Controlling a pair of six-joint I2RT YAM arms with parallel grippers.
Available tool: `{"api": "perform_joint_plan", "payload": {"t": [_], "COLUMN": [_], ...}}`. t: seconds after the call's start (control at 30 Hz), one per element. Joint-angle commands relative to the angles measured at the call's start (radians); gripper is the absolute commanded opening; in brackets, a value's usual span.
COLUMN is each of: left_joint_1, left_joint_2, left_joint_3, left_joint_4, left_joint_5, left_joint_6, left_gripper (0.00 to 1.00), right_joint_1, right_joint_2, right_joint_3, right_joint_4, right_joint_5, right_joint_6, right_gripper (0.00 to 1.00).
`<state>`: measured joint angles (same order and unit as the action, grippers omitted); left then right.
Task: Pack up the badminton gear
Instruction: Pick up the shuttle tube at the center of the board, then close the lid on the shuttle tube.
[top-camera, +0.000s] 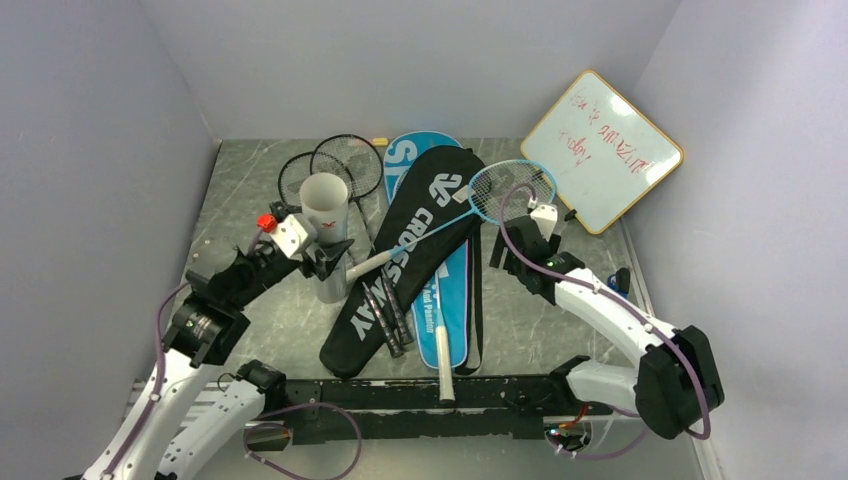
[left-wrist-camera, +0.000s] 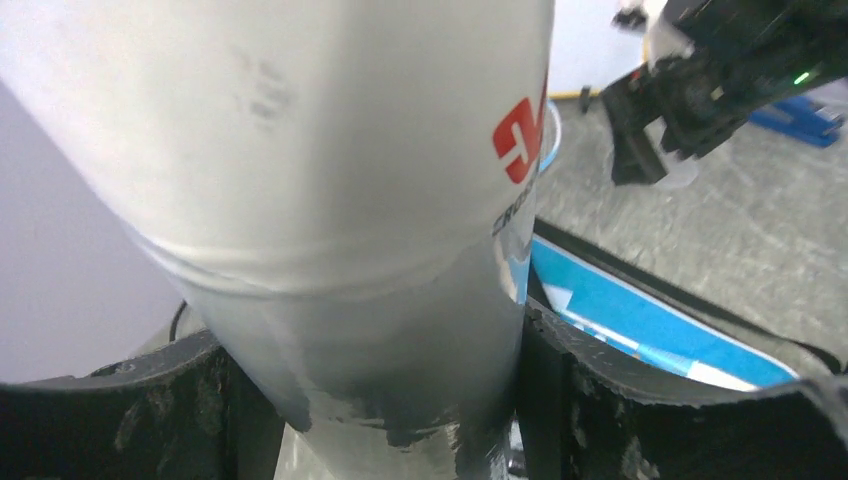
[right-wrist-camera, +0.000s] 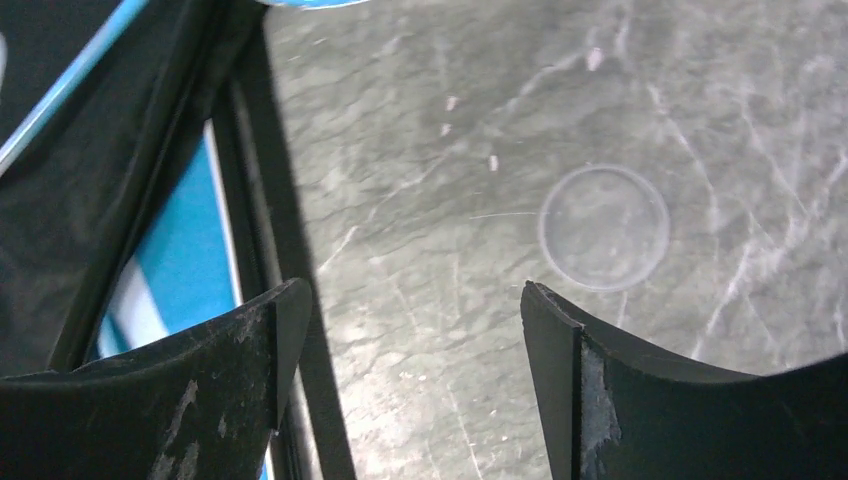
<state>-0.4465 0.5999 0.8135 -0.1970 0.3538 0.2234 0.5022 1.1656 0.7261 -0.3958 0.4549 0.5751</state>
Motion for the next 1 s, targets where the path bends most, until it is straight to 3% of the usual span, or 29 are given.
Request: {"api": "perform_joint_plan", "payload": {"t": [0.0,0.17,0.33,0.8,0.97], "left_joint_1": [0.002,0.002,0.001,0.000,-0.001], "left_joint_2": [0.024,0.041,0.085,0.107,0.107], "left_joint_3": [0.082,-0.011,-0.072,-0.131,-0.141], "left_joint_4": [0.039,0.261,0.439,0.529,0.532], "left_joint_5": [0.164,0.283,0.372,0.433,0.445], "left_joint_6": [-0.011,-0.155,-0.261,-0.307,-0.299], "left_gripper": [0.56,0.54,0.50,0.51,0.51], "right_joint_1": [-0.022,-0.062,-0.103,-0.206,-0.212], "right_joint_2": [0.034,0.126,0.192,0.284,0.292], "right_joint_3": [-0.022,0.010,0.012,0.017,0.011], "right_joint_4": [0.029,-0.012,-0.002,0.089,0.110], "right_joint_5": [0.145,0.266,0.278,0.116,0.090], "right_joint_6": [0.099,0.158,0.177,0.135,0.133], "right_gripper": [0.79,0.75,0.72,0.38,0.33]}}
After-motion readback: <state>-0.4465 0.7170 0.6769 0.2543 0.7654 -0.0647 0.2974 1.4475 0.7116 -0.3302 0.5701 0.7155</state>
